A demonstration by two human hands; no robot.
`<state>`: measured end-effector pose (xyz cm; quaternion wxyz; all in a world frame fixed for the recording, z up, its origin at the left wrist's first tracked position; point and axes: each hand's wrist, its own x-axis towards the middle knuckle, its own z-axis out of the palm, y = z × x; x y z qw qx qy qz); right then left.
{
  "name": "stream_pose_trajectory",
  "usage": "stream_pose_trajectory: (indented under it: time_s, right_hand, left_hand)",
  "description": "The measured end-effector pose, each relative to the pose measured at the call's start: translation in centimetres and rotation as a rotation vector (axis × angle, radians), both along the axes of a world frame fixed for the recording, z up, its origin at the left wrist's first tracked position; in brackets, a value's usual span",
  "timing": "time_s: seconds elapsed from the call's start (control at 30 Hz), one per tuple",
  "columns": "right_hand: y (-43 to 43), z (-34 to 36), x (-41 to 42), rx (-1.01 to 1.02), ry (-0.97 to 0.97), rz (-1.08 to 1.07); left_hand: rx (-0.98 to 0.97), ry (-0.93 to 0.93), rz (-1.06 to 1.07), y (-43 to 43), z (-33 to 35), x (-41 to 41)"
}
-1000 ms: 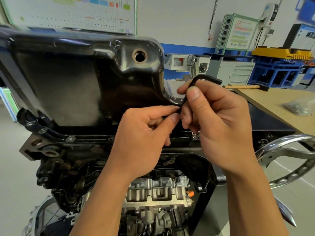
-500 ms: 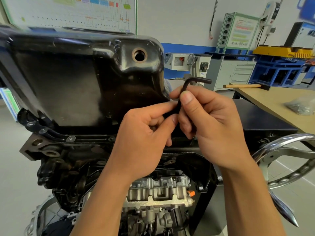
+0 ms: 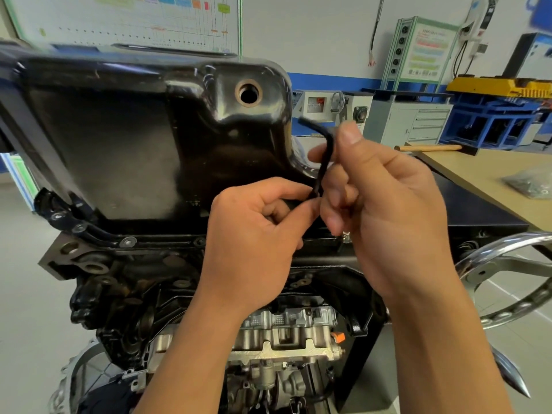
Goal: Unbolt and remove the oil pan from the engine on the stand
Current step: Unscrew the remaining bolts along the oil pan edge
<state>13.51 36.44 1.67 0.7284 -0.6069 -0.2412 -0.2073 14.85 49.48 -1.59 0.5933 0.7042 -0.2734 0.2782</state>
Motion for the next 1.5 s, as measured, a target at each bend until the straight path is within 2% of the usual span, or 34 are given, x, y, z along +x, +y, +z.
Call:
stream_pose_trajectory:
  time_s: [0.1,0.23,0.4,0.5,0.77,0.97,1.1,1.3,1.4,1.5]
  right_hand:
    - [-0.2,-0.4,0.3,-0.15,-0.185,-0.168]
    - [-0.8,-0.9,0.8,-0.25,-0.262,-0.284]
    - [-2.2,-0.7,0.6,-0.434,-0.313,-0.268]
    - [-2.4,-0.9,0.5,-0.497,-0.302,-0.236]
    - [-1.7,-1.0,0.9,-0.32,-0.322,-0.315]
    - [-1.9,-0.9,0.8,-0.482,-0.307,-0.24]
    - [-1.7,-1.0,0.7,-0.514,-0.292,-0.228]
    - [-1.1,-1.4,1.3,-0.263,-0.333,-0.291]
    - [-1.4,-1.4,1.4,-0.329,-0.346,-0.277]
    - [-2.0,-1.2,1.4,-0.441,-0.34,-0.248]
  left_hand:
    - [-0.023,0.01,0.043,-0.1,0.0,0.1]
    - [-0.011,-0.004,0.054,-0.4,-0.1,0.1]
    - [0.159,-0.005,-0.066,0.3,-0.3,-0.1]
    - [0.136,-0.027,-0.034,0.3,-0.3,0.0]
    - [0.018,-0.043,0.04,-0.4,-0.1,0.0]
    - [0.103,-0.031,-0.057,0.0,-0.2,-0.1]
    - [0.094,-0.067,-0.017,0.2,-0.1,-0.1]
    - [-0.012,-0.065,0.05,-0.2,-0.3,0.3]
    - [0.0,-0.057,0.036,-0.2,-0.3,0.4]
    - [0.091,-0.053,-0.038,-0.1,-0.2,0.1]
